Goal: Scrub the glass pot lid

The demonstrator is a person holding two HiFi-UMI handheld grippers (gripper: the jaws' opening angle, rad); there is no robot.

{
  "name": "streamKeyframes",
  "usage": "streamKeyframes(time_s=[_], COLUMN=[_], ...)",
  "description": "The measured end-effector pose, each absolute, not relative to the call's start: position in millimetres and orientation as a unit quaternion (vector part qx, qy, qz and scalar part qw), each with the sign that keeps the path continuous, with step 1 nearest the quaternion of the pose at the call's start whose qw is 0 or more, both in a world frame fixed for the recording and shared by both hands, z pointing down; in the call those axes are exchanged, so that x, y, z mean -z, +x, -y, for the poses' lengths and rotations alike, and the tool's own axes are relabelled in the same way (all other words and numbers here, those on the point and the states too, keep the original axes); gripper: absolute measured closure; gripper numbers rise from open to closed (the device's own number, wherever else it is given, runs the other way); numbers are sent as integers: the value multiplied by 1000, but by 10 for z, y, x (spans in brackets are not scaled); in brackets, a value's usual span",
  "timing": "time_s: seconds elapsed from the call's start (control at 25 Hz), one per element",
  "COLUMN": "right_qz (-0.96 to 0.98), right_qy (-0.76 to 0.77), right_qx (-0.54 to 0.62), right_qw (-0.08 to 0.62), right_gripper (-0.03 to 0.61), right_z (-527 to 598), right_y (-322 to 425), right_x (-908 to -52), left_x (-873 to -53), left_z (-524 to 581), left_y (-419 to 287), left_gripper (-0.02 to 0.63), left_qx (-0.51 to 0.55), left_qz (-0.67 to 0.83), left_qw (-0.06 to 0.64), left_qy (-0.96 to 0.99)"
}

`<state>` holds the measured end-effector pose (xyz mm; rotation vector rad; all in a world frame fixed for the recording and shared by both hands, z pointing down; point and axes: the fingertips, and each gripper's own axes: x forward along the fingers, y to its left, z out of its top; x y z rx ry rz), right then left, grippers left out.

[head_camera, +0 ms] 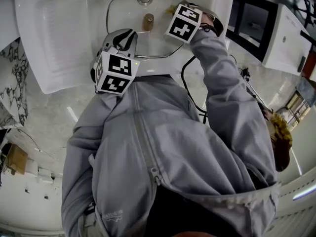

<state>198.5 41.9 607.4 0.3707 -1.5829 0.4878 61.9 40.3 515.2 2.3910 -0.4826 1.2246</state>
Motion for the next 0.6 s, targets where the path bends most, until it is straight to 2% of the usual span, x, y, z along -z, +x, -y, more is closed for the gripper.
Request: streamKeyframes(time_s=[0.6], right_qz=[732], right_qy=[218], right_qx=[-307], right_qw=[568], right_gripper=[532], right_z=[-1004], right_y=[1559], right_x=[-5606], left_x=[-5005], left_z=[-590], left_y=[597], left_gripper=[583], left_qx=[-430], left_qz=[167], left_qw=[186], left_qy=[867])
